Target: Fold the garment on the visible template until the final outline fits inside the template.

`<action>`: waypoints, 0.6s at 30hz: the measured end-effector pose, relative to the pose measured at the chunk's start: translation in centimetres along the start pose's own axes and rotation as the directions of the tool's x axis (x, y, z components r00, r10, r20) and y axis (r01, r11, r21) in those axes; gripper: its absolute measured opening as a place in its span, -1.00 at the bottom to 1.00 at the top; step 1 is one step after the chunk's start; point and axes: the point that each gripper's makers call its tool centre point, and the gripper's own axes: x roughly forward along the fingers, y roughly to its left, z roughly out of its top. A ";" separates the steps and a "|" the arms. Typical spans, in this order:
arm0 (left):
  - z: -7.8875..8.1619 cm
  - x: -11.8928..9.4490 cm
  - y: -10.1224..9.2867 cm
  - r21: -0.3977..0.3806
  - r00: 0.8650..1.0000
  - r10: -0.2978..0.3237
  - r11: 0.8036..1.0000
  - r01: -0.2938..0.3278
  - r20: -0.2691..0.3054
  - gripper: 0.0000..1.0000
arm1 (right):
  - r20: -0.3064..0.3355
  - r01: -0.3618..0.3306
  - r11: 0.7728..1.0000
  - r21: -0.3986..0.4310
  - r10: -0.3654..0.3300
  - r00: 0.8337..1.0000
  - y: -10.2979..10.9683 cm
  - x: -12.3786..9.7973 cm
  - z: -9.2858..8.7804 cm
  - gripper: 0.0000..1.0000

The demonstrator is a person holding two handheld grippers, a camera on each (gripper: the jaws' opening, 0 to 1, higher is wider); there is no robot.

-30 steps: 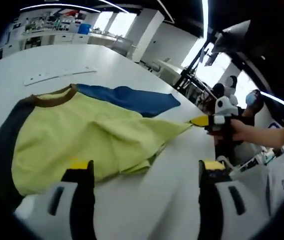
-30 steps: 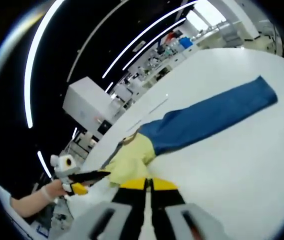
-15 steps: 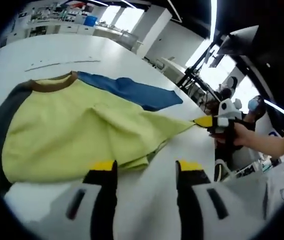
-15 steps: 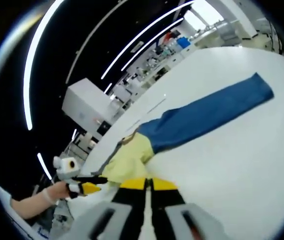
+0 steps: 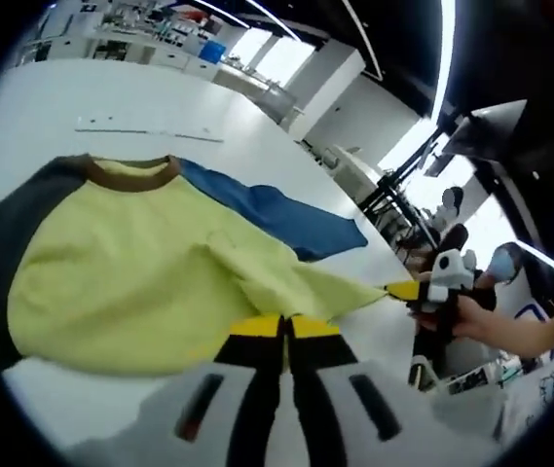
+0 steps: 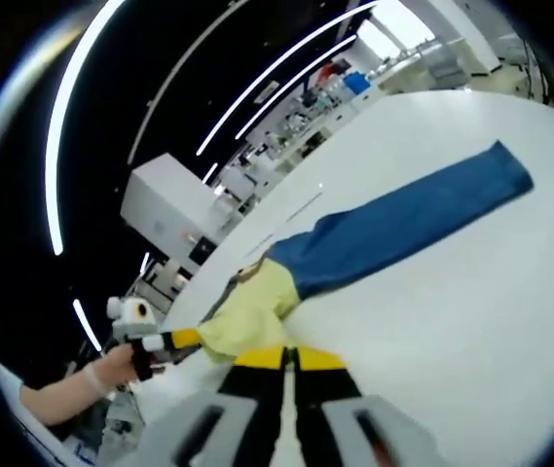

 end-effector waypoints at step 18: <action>3.7 0.9 -5.0 -0.017 0.983 -0.151 0.988 0.154 0.106 -1.00 | 0.002 0.005 1.000 0.009 -0.005 1.000 -0.4 -0.2 -0.1 -1.00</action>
